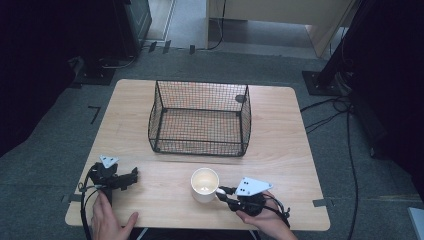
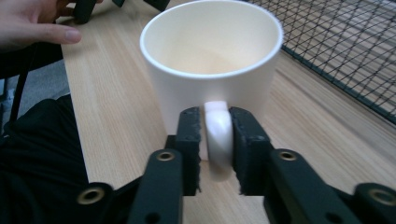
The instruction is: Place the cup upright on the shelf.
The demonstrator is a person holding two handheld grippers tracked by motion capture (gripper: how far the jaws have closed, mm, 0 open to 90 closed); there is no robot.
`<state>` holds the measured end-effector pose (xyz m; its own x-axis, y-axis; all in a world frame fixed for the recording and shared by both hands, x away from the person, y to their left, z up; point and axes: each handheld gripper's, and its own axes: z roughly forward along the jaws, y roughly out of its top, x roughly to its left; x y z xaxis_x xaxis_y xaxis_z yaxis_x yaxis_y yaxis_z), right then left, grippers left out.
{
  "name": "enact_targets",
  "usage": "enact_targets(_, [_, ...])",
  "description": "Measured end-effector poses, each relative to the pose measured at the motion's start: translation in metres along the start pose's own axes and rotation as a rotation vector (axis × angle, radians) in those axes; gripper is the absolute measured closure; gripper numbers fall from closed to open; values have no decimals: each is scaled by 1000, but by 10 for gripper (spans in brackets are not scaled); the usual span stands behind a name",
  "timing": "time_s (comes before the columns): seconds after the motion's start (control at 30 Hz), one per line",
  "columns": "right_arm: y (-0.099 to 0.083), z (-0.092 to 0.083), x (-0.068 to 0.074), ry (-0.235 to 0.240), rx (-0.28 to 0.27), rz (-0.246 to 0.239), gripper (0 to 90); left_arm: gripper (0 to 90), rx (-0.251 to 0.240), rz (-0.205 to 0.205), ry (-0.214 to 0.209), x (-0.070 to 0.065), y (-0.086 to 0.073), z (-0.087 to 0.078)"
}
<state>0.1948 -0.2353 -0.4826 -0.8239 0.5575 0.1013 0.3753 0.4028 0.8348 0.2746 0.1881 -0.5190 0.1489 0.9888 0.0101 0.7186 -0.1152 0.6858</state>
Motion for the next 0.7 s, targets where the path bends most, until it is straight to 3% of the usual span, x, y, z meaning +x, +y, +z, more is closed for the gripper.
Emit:
enact_targets(0.1, [2, 5, 3, -2, 27, -5, 790, 0, 0, 0, 0, 0, 0, 0])
enact_targets(0.27, [7, 8, 8, -13, 35, -33, 806, 0, 0, 0, 0, 0, 0, 0])
enact_targets(0.7, [15, 1, 11, -47, -52, -6, 810, 0, 0, 0, 0, 0, 0, 0])
